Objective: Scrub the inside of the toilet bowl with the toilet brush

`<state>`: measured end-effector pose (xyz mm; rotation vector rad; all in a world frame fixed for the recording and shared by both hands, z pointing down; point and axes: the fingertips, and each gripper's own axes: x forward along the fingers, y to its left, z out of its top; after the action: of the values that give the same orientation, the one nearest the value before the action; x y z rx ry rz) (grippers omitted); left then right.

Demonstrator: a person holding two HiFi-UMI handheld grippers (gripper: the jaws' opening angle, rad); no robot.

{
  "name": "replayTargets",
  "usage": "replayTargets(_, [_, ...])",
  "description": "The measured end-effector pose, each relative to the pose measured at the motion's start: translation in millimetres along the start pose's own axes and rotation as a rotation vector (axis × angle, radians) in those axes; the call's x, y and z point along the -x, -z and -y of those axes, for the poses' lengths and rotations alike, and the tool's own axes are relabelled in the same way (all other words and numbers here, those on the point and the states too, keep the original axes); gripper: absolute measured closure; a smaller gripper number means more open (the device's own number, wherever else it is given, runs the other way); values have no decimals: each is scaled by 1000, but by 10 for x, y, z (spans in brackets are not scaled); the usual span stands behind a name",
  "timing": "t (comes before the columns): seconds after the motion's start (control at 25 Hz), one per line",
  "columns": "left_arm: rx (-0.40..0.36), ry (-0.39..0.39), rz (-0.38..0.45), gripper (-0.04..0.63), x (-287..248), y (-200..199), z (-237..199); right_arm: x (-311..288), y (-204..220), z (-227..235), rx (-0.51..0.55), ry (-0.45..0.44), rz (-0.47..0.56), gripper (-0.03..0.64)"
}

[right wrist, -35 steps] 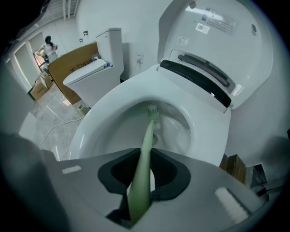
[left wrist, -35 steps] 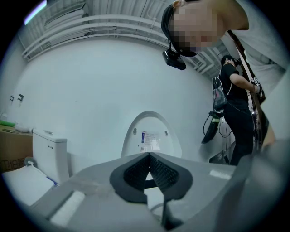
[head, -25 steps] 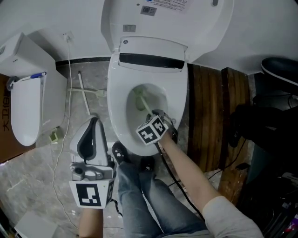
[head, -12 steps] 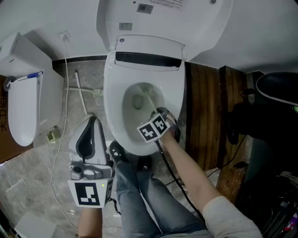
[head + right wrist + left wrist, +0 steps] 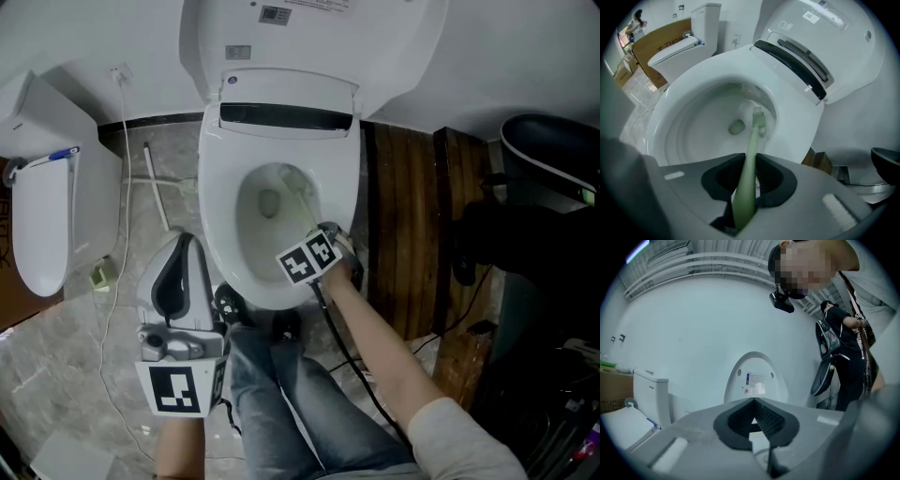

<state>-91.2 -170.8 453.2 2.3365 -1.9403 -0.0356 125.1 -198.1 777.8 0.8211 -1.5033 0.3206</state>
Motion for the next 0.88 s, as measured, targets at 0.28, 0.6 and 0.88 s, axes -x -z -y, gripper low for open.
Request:
replayTargets(0.28, [28, 10, 24, 592, 46, -52, 90, 13, 237, -76, -7, -48, -47, 541])
replayTargets(0.6, [31, 1, 38, 592, 77, -55, 109, -8, 141, 25, 66, -14, -63, 541])
replayTargets(0.88, [35, -25, 27, 592, 154, -41, 22, -49, 249, -194, 110, -79, -147, 541])
